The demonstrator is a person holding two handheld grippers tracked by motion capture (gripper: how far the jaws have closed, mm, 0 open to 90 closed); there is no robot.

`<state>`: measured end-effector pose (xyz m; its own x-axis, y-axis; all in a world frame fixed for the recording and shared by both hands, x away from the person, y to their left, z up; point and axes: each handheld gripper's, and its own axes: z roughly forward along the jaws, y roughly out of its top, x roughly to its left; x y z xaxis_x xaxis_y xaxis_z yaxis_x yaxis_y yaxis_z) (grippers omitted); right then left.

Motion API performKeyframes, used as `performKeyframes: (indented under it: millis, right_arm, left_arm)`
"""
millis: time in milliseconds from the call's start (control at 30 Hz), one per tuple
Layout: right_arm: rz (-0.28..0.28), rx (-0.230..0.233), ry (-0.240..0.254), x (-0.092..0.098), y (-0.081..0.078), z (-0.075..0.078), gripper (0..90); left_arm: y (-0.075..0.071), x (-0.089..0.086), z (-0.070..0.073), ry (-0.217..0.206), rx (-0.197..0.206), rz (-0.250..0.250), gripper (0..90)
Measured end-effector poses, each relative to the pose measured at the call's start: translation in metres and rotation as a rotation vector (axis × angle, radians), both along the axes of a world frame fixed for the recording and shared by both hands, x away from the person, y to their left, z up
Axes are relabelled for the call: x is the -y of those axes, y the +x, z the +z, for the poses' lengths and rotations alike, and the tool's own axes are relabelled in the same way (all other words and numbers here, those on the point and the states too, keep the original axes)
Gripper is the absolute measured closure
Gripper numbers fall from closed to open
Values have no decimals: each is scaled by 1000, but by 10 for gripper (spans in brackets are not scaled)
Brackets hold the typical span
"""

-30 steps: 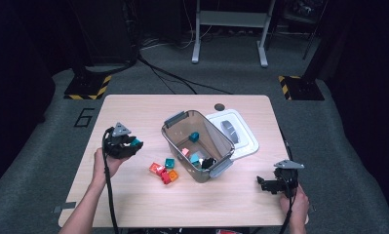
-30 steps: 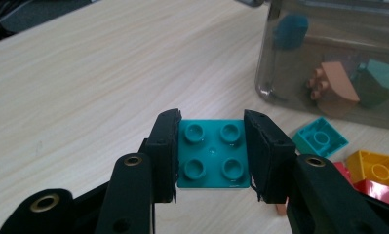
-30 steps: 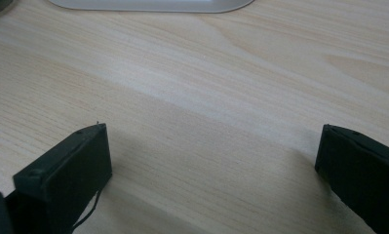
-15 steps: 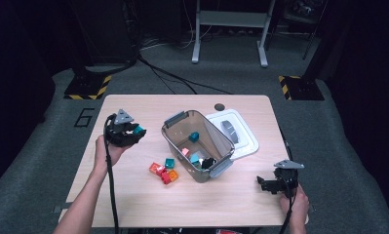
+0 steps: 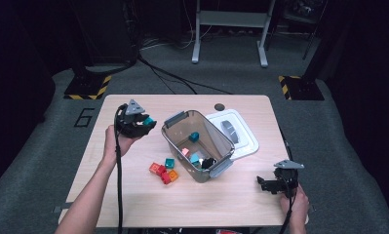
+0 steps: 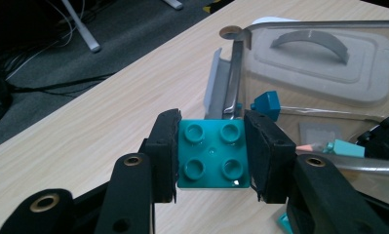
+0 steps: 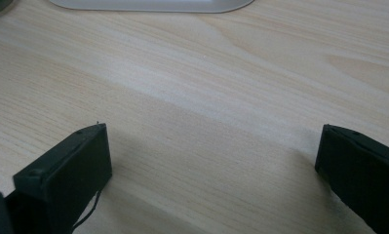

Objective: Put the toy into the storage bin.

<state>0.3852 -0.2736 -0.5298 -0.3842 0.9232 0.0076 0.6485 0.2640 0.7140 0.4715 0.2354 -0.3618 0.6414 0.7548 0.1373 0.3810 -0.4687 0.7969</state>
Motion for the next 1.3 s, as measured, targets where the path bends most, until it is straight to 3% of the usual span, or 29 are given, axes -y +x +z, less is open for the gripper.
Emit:
performKeyframes:
  millis: [200,700,933,1300]
  right_arm:
    - [0,0,0,0,0,0,0]
    - [1,0,0,0,0,0,0]
    - [0,0,0,0,0,0,0]
    - [0,0,0,0,0,0,0]
  left_arm:
    - [5,18,-1,-17,8,-34,592]
    - [13,61,-16,-4,-46,-125,591]
    - [16,66,-25,-1,-76,-133,591]
    - [23,59,-39,34,-98,-95,590]
